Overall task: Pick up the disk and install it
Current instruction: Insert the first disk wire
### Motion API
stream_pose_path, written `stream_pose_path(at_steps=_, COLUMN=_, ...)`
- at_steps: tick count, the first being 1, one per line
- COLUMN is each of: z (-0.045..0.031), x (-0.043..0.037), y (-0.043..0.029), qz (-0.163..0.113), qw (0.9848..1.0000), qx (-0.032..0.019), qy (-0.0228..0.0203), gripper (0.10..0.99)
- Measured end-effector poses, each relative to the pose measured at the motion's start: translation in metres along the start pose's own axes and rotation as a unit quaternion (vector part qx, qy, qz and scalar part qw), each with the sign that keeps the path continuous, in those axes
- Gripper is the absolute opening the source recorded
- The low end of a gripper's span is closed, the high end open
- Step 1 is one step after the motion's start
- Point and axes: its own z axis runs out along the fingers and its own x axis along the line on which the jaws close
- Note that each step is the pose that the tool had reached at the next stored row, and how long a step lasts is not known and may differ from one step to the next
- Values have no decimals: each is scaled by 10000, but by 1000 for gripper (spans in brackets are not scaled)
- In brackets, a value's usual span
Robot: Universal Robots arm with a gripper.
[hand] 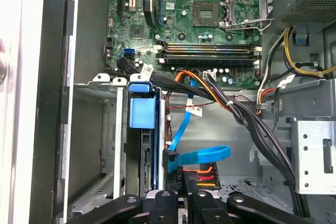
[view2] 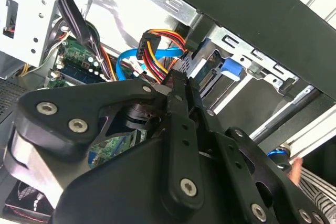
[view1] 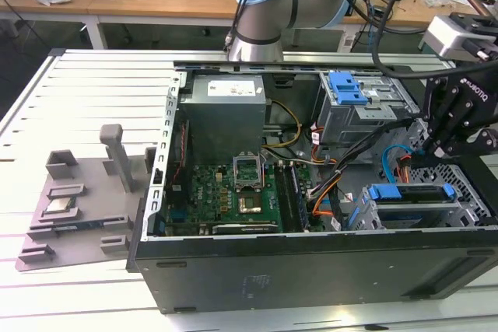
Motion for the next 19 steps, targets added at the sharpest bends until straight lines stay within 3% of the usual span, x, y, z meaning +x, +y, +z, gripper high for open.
stream_pose_path(at_steps=7, z=26, x=244, y=-9, qz=-1, qw=10000, qx=-1, qy=0, gripper=169)
stream_pose_path(at_steps=11, z=77, x=244, y=-59, qz=1, qw=10000, qx=-3, qy=1, gripper=169)
stream_pose_path(at_steps=19, z=138, x=243, y=-75, qz=0, qw=10000, qx=-3, qy=1, gripper=169)
